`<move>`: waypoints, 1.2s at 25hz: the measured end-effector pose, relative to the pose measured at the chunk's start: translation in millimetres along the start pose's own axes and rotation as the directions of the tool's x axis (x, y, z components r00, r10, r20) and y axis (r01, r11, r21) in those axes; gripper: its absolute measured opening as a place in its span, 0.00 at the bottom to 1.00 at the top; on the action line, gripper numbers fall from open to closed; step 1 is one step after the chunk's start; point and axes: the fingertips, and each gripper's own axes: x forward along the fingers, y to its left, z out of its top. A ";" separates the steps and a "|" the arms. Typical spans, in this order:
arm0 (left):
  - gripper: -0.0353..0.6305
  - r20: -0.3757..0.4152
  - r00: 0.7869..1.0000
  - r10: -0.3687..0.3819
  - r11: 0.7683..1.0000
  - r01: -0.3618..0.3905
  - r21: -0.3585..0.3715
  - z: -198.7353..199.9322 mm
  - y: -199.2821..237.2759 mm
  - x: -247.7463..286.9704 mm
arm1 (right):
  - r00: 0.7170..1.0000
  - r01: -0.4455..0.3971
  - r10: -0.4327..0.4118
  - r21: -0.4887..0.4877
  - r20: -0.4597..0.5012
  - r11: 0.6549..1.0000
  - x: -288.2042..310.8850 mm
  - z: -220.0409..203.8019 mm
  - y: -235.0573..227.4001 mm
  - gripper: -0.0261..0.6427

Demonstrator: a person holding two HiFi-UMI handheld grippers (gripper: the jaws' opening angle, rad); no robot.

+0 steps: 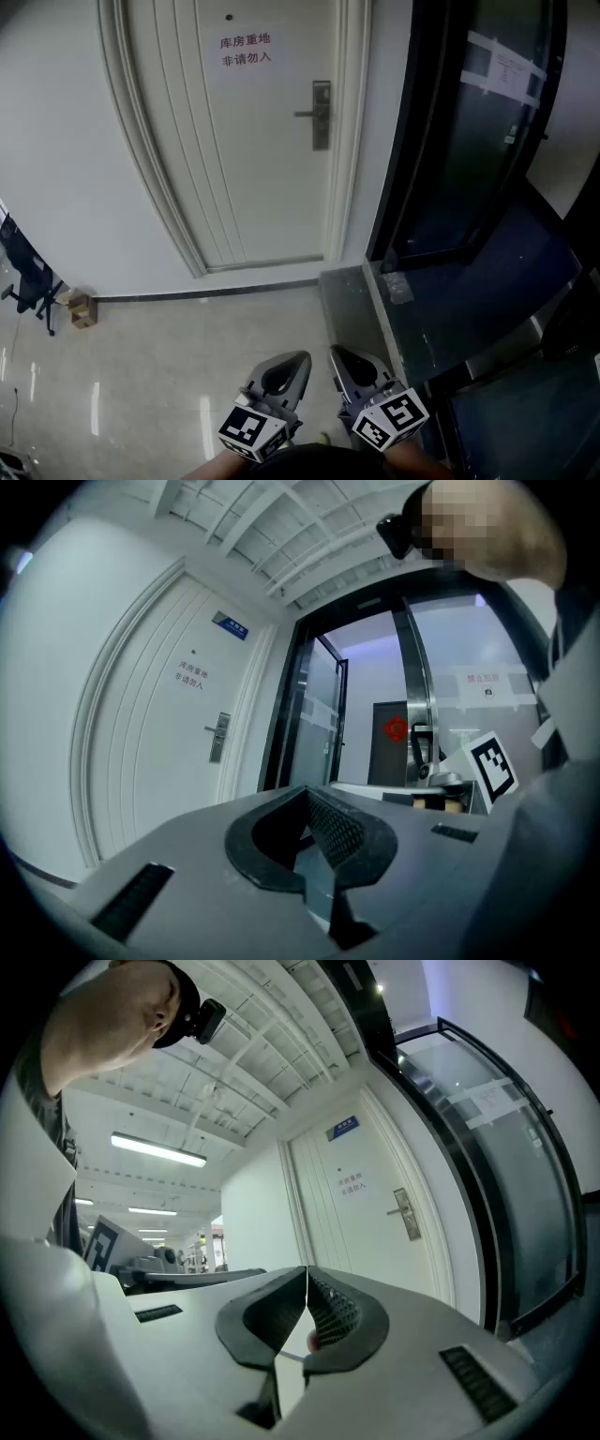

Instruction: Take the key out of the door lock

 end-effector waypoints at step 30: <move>0.06 0.001 0.999 0.039 0.998 -0.039 0.043 3.5 12.9 45.2 | 0.998 -0.030 0.024 0.096 0.054 0.995 5.0 13.4 -50.1 0.06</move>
